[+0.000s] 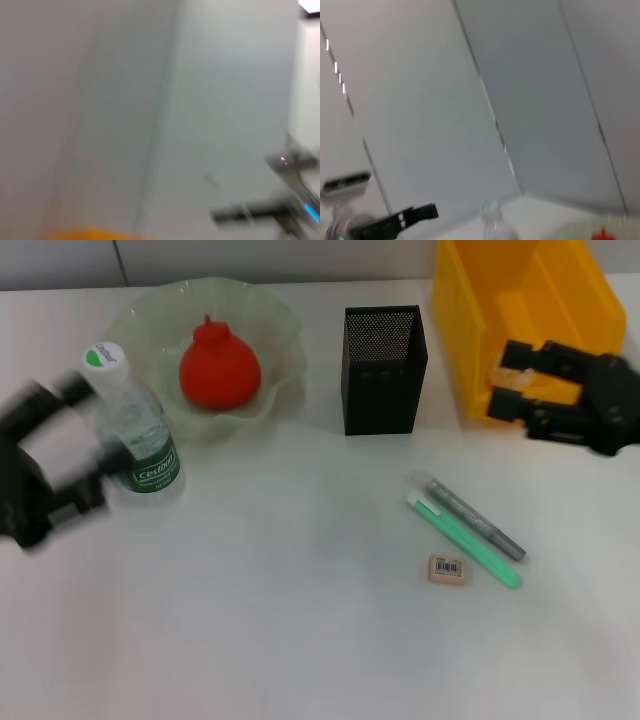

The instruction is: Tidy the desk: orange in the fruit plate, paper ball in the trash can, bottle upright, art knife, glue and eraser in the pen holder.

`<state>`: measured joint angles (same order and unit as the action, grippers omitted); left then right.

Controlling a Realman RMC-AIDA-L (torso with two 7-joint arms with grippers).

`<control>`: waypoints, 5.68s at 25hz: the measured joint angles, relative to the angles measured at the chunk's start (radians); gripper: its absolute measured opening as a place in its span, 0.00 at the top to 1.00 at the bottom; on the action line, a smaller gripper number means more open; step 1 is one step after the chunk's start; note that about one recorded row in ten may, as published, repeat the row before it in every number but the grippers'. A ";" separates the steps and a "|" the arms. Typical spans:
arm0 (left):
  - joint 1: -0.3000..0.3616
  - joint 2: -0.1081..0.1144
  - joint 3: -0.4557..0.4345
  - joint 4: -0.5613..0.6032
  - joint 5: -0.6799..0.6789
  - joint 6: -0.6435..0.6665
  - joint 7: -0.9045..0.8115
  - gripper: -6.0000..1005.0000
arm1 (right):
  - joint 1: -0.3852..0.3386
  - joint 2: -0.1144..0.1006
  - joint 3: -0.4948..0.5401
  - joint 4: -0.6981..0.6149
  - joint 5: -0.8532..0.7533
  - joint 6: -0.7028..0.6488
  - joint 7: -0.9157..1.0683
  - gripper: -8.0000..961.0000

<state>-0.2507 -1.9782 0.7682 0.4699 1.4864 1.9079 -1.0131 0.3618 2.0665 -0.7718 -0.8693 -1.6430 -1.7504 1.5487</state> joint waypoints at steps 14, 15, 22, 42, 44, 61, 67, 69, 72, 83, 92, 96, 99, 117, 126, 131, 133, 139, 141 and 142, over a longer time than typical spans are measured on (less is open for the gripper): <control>-0.094 0.000 0.028 0.047 0.306 -0.028 -0.102 0.19 | 0.278 0.011 -0.351 -0.768 -0.940 -0.218 0.927 0.12; -0.094 -0.001 0.028 0.047 0.306 -0.034 -0.102 0.19 | 0.278 0.011 -0.351 -0.768 -0.940 -0.218 0.927 0.12; -0.090 -0.015 0.031 0.041 0.307 -0.090 -0.103 0.19 | 0.313 0.017 -0.604 -0.604 -1.022 -0.001 1.049 0.15; -0.094 -0.055 0.038 0.035 0.321 -0.157 -0.104 0.19 | 0.391 0.020 -0.795 -0.263 -0.919 0.311 1.021 0.53; -0.094 -0.058 0.038 0.035 0.321 -0.160 -0.104 0.19 | 0.397 0.021 -0.796 -0.237 -0.911 0.328 1.018 0.54; -0.084 -0.068 0.039 0.035 0.327 -0.161 -0.100 0.19 | 0.402 0.021 -0.797 -0.176 -0.895 0.362 1.017 0.62; -0.085 -0.071 0.039 0.035 0.328 -0.161 -0.097 0.19 | 0.419 0.021 -0.797 -0.142 -0.896 0.375 1.017 0.63; -0.085 -0.072 0.039 0.035 0.328 -0.162 -0.097 0.19 | 0.426 0.021 -0.798 -0.126 -0.896 0.378 1.017 0.63; -0.085 -0.073 0.039 0.035 0.328 -0.162 -0.096 0.19 | 0.429 0.021 -0.799 -0.123 -0.896 0.382 1.017 0.64; -0.085 -0.073 0.037 0.035 0.328 -0.166 -0.093 0.19 | 0.443 0.021 -0.837 -0.111 -0.894 0.385 1.016 0.70; -0.087 -0.074 0.036 0.035 0.328 -0.169 -0.093 0.19 | 0.451 0.021 -0.849 -0.101 -0.894 0.385 1.015 0.77; -0.087 -0.074 0.035 0.035 0.328 -0.170 -0.092 0.19 | 0.455 0.021 -0.862 -0.096 -0.894 0.384 1.015 0.78; -0.085 -0.074 0.034 0.035 0.328 -0.170 -0.092 0.19 | 0.447 0.022 -0.856 -0.119 -0.893 0.382 1.015 0.80; -0.077 -0.071 0.029 0.035 0.328 -0.164 -0.091 0.19 | 0.242 0.016 -0.185 0.037 0.048 0.507 0.283 0.80; -0.081 -0.074 0.029 0.035 0.328 -0.169 -0.093 0.19 | 0.367 0.020 -0.191 0.460 0.423 0.664 -0.286 0.79; -0.080 -0.074 0.030 0.035 0.327 -0.170 -0.095 0.19 | 0.418 0.019 -0.252 0.500 0.395 0.769 -0.300 0.79; -0.078 -0.073 0.030 0.035 0.326 -0.170 -0.094 0.19 | 0.413 0.020 -0.279 0.491 0.392 0.782 -0.295 0.74; -0.073 -0.069 0.030 0.035 0.322 -0.164 -0.093 0.19 | 0.282 0.001 -0.394 0.244 0.354 0.729 -0.108 0.51; -0.073 -0.067 0.030 0.035 0.322 -0.159 -0.095 0.19 | 0.246 -0.008 -0.408 0.157 0.311 0.704 -0.042 0.47; -0.072 -0.066 0.030 0.035 0.322 -0.152 -0.097 0.19 | 0.189 -0.028 -0.417 -0.029 0.178 0.640 0.124 0.46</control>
<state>-0.3230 -2.0446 0.7977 0.5046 1.8084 1.7556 -1.1103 0.5505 2.0388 -1.1884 -0.8979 -1.4654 -1.1101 1.6724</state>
